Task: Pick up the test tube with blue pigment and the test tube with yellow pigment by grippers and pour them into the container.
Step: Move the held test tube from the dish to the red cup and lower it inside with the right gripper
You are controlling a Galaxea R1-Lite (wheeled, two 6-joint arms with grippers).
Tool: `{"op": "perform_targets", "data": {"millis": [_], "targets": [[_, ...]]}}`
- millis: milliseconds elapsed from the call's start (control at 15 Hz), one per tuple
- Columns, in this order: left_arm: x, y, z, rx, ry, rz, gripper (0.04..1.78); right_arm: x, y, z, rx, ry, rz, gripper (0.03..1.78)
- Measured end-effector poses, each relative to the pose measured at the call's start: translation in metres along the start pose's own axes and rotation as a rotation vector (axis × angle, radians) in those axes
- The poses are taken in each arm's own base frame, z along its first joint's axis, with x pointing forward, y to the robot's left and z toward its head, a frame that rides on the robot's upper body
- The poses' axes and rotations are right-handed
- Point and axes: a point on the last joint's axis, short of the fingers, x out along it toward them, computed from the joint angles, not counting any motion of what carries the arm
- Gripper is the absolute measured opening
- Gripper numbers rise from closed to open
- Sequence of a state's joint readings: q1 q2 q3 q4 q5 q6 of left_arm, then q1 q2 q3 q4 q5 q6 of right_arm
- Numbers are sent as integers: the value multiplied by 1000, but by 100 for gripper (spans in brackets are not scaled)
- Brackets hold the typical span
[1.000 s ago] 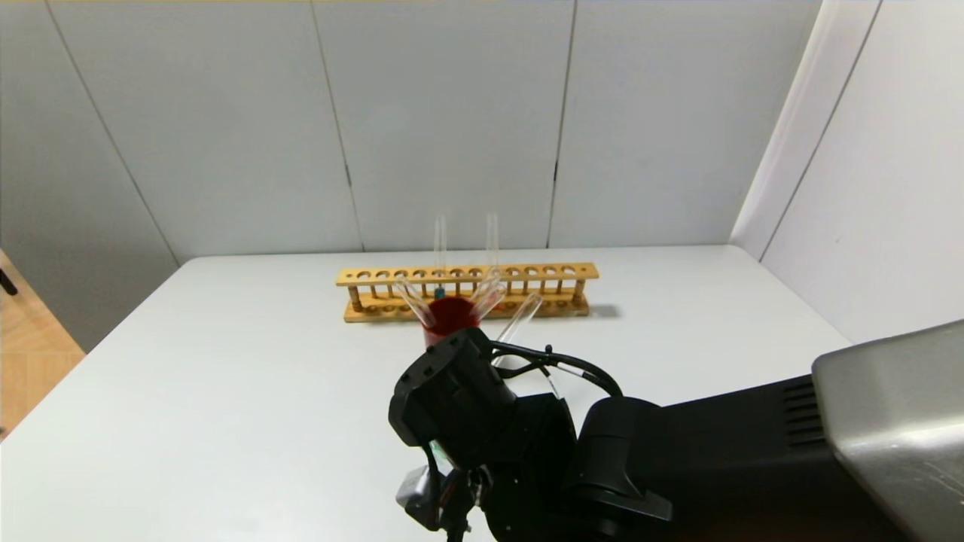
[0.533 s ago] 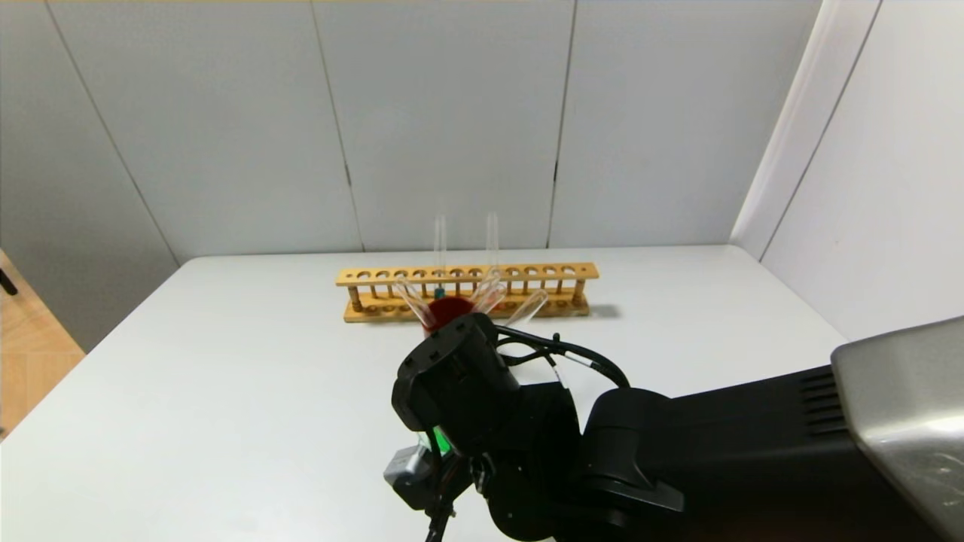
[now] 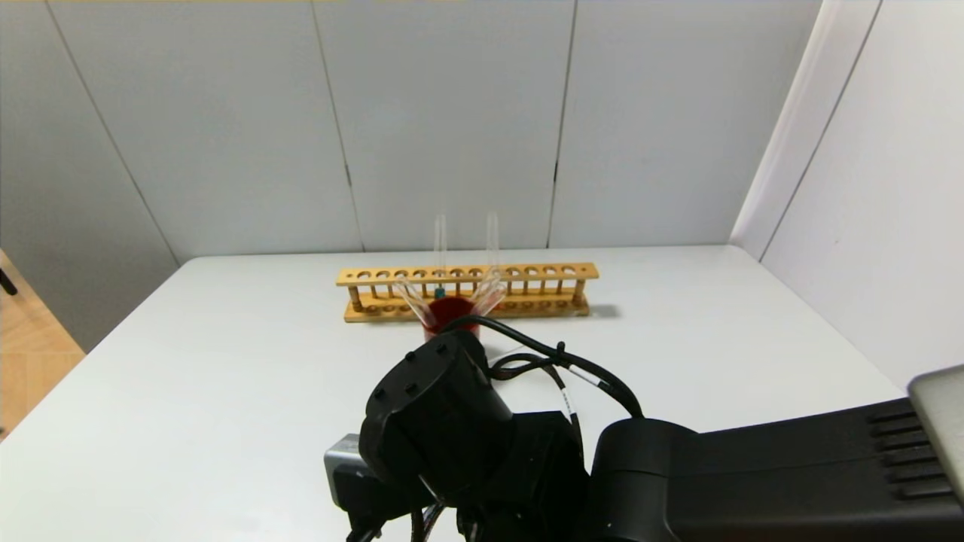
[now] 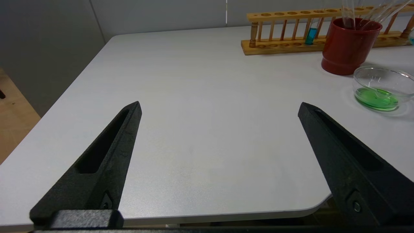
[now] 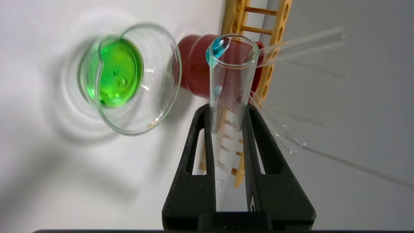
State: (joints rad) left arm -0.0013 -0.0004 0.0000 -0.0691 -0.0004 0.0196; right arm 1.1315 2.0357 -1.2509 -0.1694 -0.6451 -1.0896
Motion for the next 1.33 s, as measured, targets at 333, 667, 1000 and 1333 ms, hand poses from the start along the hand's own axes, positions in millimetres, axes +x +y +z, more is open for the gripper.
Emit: {"op": "perform_targets", "data": {"millis": [333,667,1000,1333], "targets": [[0,0,0,0,0,0,171,-11,-25,0,326,-36,-58,27],[0,0,0,0,0,0,171,-22,-57,-2,648,-88,-124,27],[0,0,0,0,0,0,171,-24,-66,-9,983,-109,-134,27],[0,0,0,0,0,-1,171,-24,-74,-19,1239,-136,-158,27]]}}
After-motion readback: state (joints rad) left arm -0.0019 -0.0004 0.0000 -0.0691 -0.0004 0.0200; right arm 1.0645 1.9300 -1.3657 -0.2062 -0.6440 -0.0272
